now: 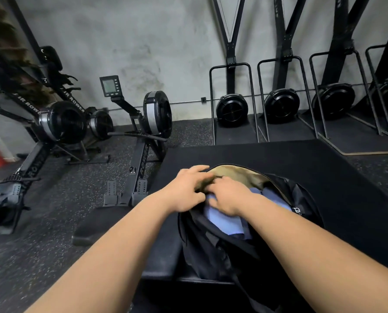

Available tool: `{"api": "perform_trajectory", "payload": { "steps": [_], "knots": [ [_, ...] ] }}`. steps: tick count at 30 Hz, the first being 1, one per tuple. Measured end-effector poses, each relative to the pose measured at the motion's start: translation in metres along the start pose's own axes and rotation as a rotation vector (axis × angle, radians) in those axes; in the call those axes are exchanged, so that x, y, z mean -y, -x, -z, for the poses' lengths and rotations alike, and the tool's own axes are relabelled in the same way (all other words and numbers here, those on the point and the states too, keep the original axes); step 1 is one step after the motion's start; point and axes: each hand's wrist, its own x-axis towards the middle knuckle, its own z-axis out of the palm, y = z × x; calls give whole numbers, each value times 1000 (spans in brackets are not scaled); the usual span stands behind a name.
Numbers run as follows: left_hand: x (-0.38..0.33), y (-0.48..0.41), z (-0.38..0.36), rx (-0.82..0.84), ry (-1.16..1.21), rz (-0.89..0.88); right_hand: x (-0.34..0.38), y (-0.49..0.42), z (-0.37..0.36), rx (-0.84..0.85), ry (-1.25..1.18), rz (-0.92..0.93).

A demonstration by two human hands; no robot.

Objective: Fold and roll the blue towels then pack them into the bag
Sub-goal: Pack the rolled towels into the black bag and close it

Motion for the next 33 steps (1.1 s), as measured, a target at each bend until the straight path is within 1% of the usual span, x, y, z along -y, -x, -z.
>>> {"api": "perform_trajectory", "payload": {
  "steps": [2, 4, 8, 12, 15, 19, 21, 23, 26, 29, 33],
  "knots": [
    [0, -16, 3, -28, -43, -8, 9, -4, -7, 136, 123, -17],
    [8, -26, 6, -96, -70, -10, 16, -10, -14, 259, 209, -35],
    [24, -39, 10, -182, -32, -53, 17, -21, -20, 367, 219, -62],
    [30, -40, 3, -216, 23, -97, 11, -26, -32, 346, 214, -33],
    [32, -28, -1, -252, -33, -120, 11, -23, -32, 307, 224, -17],
    [32, -16, -4, -308, -120, -212, 0, 4, -12, 45, 34, 0],
    [31, -16, -8, -296, -150, -230, -18, 25, -4, -11, -2, -35],
    [25, -22, -12, -294, -172, -219, -36, 43, -3, 37, -8, -143],
    [4, -39, -19, -252, -323, -186, -48, 60, -14, 130, -56, -314],
    [-22, -57, -31, -199, -407, -168, -49, 66, -23, 167, -87, -353],
    [-29, -69, -31, -317, -334, -70, -61, 73, -16, 122, -129, -337]
  ]
}}
